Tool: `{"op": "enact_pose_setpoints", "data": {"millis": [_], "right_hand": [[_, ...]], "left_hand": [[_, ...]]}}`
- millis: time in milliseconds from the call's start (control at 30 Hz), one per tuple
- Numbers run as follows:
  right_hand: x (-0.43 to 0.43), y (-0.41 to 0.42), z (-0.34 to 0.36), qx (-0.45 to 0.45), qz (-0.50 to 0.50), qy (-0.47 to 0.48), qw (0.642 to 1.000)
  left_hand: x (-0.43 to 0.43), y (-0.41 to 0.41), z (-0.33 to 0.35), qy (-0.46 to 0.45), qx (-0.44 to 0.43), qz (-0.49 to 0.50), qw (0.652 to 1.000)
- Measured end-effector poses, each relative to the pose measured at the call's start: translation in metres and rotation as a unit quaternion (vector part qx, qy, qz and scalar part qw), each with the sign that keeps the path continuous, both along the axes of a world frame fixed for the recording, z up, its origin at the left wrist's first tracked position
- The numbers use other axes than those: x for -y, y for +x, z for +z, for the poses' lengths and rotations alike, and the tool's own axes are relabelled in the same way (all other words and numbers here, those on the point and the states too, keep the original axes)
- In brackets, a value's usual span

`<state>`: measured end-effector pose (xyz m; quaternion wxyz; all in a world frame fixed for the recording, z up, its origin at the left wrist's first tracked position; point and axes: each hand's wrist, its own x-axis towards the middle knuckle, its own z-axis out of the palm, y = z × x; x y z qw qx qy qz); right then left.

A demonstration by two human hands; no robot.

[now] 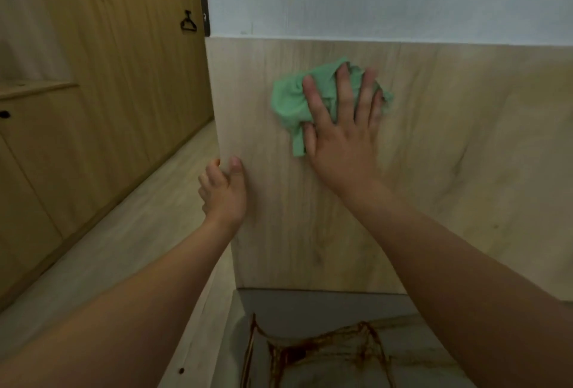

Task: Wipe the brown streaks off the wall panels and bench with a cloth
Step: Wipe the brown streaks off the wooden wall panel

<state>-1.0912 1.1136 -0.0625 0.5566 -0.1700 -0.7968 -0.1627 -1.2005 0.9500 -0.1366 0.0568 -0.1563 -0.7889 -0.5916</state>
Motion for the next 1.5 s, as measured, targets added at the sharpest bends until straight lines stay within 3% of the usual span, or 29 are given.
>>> {"op": "enact_pose_setpoints", "data": {"millis": [67,133,233,300,367,433,500,533,733,867,1000,1167,1267,1400,1500], "right_hand": [[0.000,-0.002,-0.028,0.022,0.021,0.049,0.998],[-0.010,0.011,-0.088,0.110,0.064,0.123,0.984],[-0.030,0.049,-0.176,0.288,0.084,0.211,0.930],[-0.037,0.064,-0.179,0.340,0.083,0.229,0.908],[-0.036,0.061,-0.141,0.303,0.087,0.195,0.929],[-0.025,0.042,-0.078,0.157,0.053,0.106,0.980],[-0.006,0.018,-0.021,0.032,0.034,0.035,0.998],[0.006,0.006,-0.002,0.013,0.039,0.027,0.999],[0.052,-0.035,-0.007,0.089,0.051,0.063,0.993],[0.064,-0.042,-0.059,0.133,0.082,0.105,0.982],[0.056,-0.040,-0.165,0.259,0.126,0.165,0.943],[0.005,0.006,-0.267,0.440,0.139,0.287,0.839],[-0.007,0.013,-0.277,0.463,0.147,0.304,0.820],[0.013,-0.030,-0.277,0.492,0.196,0.382,0.758],[0.023,-0.041,-0.286,0.517,0.215,0.353,0.749]], "left_hand": [[-0.004,-0.005,-0.007,0.032,-0.007,-0.021,0.999],[-0.006,-0.009,-0.013,0.045,-0.014,-0.023,0.999],[-0.004,-0.012,-0.015,0.052,-0.022,-0.035,0.998],[-0.003,-0.013,-0.015,0.062,-0.024,-0.048,0.997],[-0.001,-0.012,-0.015,0.062,-0.021,-0.064,0.996],[0.002,-0.011,-0.012,0.049,-0.013,-0.079,0.996],[0.007,-0.014,-0.008,0.037,0.010,-0.109,0.993],[0.012,-0.017,-0.006,0.043,0.027,-0.132,0.990],[0.029,-0.021,-0.010,0.154,0.162,-0.244,0.944],[0.030,-0.013,-0.024,0.208,0.208,-0.225,0.929],[0.043,-0.013,-0.070,0.147,0.213,-0.193,0.946],[0.034,-0.011,-0.115,0.049,0.173,-0.232,0.956],[0.013,-0.012,-0.129,0.070,0.162,-0.174,0.969],[0.007,-0.014,-0.138,0.072,0.130,-0.150,0.977],[0.004,-0.012,-0.140,0.056,0.100,-0.128,0.985]]}}
